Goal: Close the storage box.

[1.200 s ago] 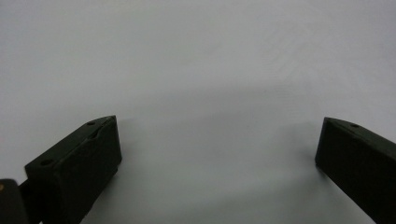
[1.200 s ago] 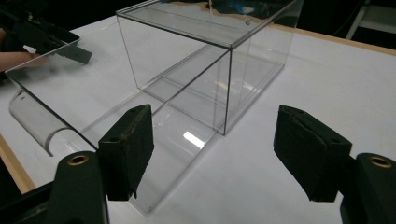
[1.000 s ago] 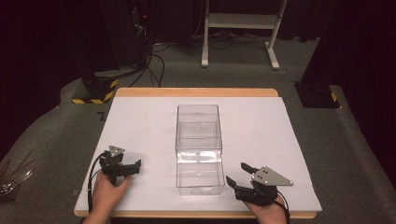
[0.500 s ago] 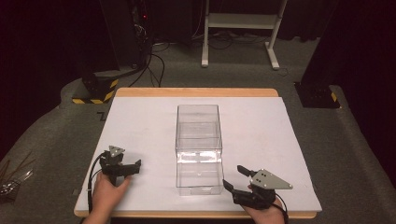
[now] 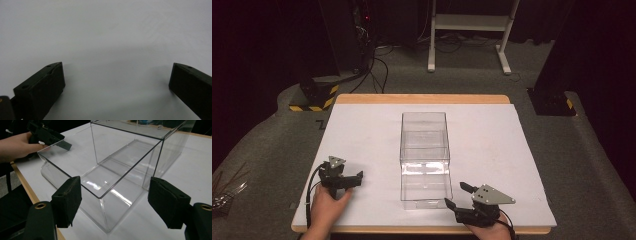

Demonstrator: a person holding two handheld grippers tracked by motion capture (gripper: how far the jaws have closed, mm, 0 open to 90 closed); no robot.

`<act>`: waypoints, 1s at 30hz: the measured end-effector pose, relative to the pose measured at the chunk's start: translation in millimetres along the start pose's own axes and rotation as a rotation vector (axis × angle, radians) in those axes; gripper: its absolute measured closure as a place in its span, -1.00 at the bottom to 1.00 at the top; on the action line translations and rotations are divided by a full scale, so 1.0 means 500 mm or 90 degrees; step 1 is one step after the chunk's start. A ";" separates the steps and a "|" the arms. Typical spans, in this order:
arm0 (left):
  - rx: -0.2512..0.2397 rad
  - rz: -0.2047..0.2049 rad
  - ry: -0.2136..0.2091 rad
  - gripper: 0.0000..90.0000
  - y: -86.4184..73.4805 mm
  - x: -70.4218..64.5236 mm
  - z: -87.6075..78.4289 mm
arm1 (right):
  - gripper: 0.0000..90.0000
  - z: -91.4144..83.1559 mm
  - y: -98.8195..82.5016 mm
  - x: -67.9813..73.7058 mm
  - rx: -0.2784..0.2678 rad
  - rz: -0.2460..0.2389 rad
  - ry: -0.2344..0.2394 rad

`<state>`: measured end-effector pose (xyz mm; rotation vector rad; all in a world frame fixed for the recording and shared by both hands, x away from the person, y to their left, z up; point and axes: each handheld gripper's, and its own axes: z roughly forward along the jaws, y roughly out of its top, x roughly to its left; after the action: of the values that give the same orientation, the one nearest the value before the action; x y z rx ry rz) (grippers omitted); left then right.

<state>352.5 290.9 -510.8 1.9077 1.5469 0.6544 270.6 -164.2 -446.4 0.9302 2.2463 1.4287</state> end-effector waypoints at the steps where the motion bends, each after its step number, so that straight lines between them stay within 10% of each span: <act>1: 0.000 0.000 0.000 -0.99 0.000 0.000 0.000 | -0.40 0.001 -0.001 0.001 0.001 -0.001 0.002; 30: 0.000 0.000 0.000 -0.99 0.000 0.000 0.000 | -0.43 0.040 -0.014 0.012 0.036 -0.023 -0.006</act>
<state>352.7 291.0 -510.8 1.9082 1.5467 0.6534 275.3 -148.8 -461.4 0.9072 2.2957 1.3481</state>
